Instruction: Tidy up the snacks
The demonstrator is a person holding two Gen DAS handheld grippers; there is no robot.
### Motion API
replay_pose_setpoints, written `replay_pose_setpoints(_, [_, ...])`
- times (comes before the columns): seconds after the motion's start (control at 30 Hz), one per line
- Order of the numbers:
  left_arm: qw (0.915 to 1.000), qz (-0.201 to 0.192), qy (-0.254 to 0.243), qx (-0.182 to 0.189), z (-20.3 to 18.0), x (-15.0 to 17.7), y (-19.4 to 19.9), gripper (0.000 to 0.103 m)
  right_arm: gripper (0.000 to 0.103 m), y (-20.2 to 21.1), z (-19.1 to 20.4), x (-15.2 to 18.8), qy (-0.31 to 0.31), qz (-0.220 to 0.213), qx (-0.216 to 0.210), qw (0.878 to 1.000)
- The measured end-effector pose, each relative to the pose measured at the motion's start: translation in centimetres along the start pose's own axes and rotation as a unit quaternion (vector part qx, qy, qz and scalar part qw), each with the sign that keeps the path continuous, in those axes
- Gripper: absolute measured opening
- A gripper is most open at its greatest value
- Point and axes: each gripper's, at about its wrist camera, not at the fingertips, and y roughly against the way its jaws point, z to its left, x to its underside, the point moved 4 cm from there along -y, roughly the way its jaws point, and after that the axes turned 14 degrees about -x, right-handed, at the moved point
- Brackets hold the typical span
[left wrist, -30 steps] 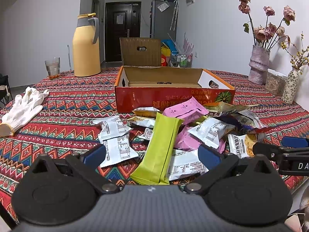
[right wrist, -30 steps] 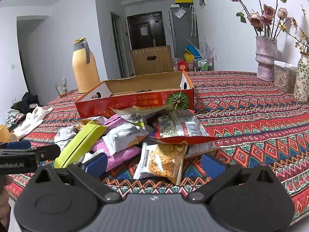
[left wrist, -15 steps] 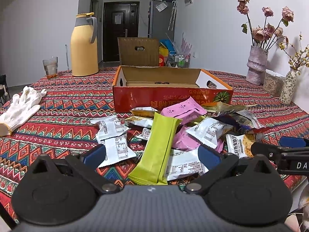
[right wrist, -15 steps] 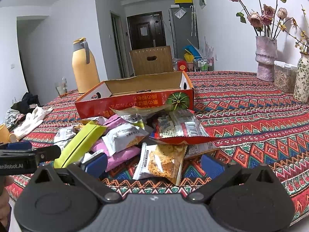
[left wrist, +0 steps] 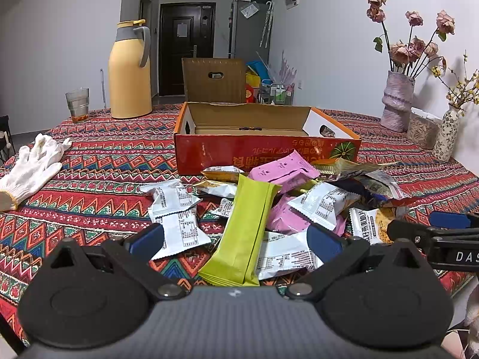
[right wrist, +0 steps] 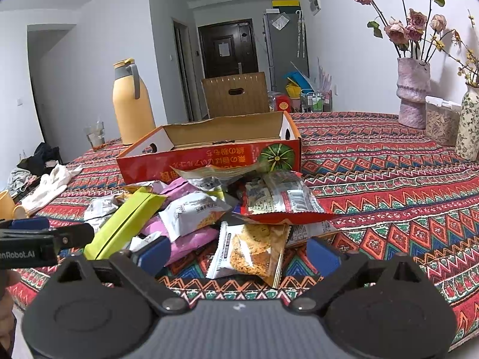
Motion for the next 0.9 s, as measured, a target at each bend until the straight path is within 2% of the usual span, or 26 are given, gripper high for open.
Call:
replay_pose_setpoints(0.27, [1.0000, 0.002, -0.001, -0.003, 0.2, -0.2, -0.2, 0.103, 0.078, -1.1, -0.5, 0.2, 0.001, 0.014, 0.003, 1.000])
replay_pose_setpoints(0.5, [1.0000, 0.008, -0.002, -0.005, 0.3, -0.4, -0.8, 0.103, 0.073, -3.5, -0.9, 0.3, 0.011, 0.037, 0.026, 0.999])
replay_pose_setpoints(0.67, [0.9999, 0.013, -0.001, -0.008, 0.4, -0.3, -1.2, 0.103, 0.071, -5.4, -0.6, 0.4, 0.034, 0.049, 0.049, 0.997])
replay_pose_setpoints(0.9, [0.9998, 0.019, 0.000, -0.008, 0.6, -0.1, -1.8, 0.103, 0.062, -6.7, 0.7, 1.0, 0.087, 0.054, 0.076, 0.992])
